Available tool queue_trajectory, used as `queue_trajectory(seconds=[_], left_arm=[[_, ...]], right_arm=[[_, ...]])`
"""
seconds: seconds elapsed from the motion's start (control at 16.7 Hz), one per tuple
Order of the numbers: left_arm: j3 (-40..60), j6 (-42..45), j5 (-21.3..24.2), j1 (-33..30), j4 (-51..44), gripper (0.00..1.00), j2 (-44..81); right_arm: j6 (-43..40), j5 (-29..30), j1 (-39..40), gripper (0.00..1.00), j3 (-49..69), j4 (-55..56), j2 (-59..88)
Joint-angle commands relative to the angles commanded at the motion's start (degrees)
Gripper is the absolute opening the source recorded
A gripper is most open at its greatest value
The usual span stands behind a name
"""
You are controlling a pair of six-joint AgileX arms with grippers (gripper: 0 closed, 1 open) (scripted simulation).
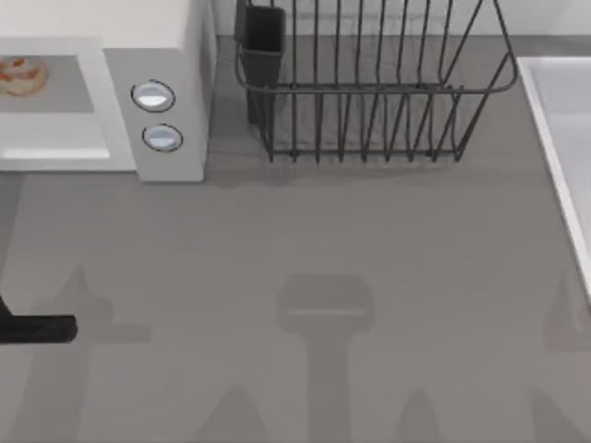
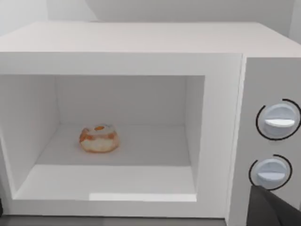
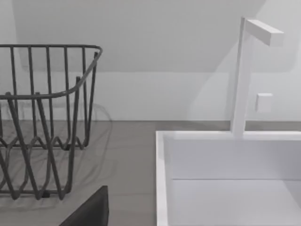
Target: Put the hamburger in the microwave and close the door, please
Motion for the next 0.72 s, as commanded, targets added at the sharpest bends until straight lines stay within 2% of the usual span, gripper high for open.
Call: queue_trajectory(seconds=[0.24,0.6,0.72], left_arm=[[1.91,-0.04,3.44,3.45,-3.78,0.00,-2.44],[6.93,-0.14,16.52,16.52,-17.27,0.00,-10.09],[7.83,-0.16,18.84,18.85,-19.57,0.00,-11.64]], right_arm=[[0.00,0.00,0.00,1.00,0.00,0.00,0.00],[0.00,0.00,0.00,1.00,0.00,0.00,0.00],[0.00,0.00,0.00,1.00,0.00,0.00,0.00]])
